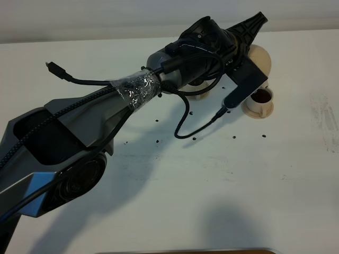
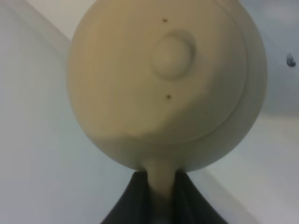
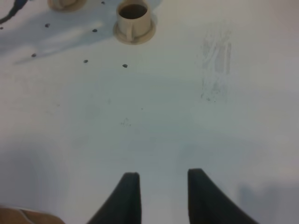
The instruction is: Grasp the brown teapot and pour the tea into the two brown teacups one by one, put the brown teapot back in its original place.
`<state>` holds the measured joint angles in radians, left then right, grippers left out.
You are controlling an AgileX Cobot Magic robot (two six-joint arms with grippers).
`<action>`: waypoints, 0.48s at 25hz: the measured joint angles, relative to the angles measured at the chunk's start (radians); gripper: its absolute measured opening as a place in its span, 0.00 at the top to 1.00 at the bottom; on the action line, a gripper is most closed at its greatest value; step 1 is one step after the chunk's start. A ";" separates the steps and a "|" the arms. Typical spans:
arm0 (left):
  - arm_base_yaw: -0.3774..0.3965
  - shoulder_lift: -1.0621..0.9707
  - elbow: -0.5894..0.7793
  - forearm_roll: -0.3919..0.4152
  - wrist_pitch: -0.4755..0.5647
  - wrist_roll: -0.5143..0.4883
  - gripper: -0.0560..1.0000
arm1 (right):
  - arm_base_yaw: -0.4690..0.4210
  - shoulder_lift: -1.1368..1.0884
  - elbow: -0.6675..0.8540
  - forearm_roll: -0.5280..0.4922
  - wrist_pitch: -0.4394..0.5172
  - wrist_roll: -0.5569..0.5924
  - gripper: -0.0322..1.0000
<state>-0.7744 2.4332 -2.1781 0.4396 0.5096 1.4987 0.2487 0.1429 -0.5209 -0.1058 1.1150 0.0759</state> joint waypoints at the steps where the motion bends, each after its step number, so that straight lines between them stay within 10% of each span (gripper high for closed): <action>1: 0.003 0.000 0.000 -0.008 0.000 -0.027 0.79 | 0.000 0.000 0.000 0.000 0.000 0.000 0.74; 12: 0.026 -0.037 0.000 -0.146 0.059 -0.300 0.79 | 0.000 0.000 0.000 0.000 0.000 0.000 0.74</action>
<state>-0.7482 2.3964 -2.1781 0.2932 0.5687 1.1990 0.2487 0.1429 -0.5209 -0.1058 1.1150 0.0759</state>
